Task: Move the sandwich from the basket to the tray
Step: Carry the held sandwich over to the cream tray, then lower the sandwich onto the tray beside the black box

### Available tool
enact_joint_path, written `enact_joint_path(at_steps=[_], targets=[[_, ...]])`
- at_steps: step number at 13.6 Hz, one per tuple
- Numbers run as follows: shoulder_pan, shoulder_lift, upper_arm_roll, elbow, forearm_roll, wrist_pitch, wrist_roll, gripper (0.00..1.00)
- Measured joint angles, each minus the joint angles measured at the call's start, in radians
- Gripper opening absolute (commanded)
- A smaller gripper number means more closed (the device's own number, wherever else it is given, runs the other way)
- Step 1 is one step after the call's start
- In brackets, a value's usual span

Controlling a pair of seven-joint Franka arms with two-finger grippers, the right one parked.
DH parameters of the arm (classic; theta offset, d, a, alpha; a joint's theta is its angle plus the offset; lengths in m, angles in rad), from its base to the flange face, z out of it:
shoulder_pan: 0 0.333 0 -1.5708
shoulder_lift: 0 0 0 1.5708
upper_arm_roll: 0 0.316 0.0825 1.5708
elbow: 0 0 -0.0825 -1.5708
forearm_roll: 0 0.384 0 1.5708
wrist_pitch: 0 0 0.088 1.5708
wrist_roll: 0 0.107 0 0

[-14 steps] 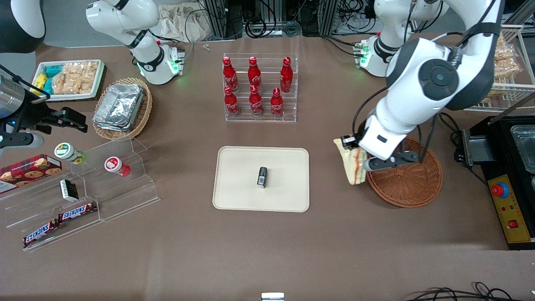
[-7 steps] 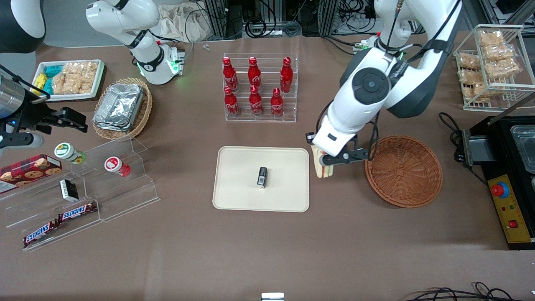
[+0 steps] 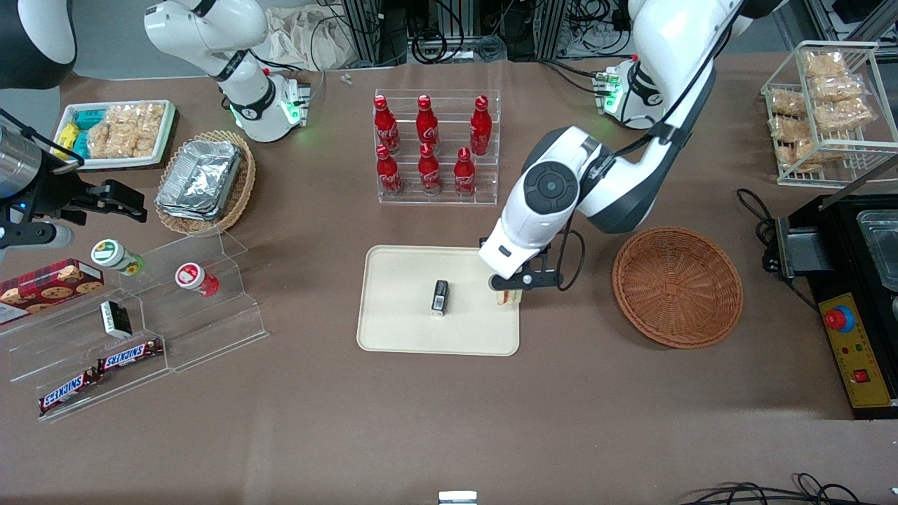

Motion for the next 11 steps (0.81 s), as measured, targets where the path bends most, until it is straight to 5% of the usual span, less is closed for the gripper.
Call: enact_joint_path(at_steps=[11], targets=[[-0.044, 0.183, 0.004, 0.001, 0.163, 0.157, -0.011, 0.0]])
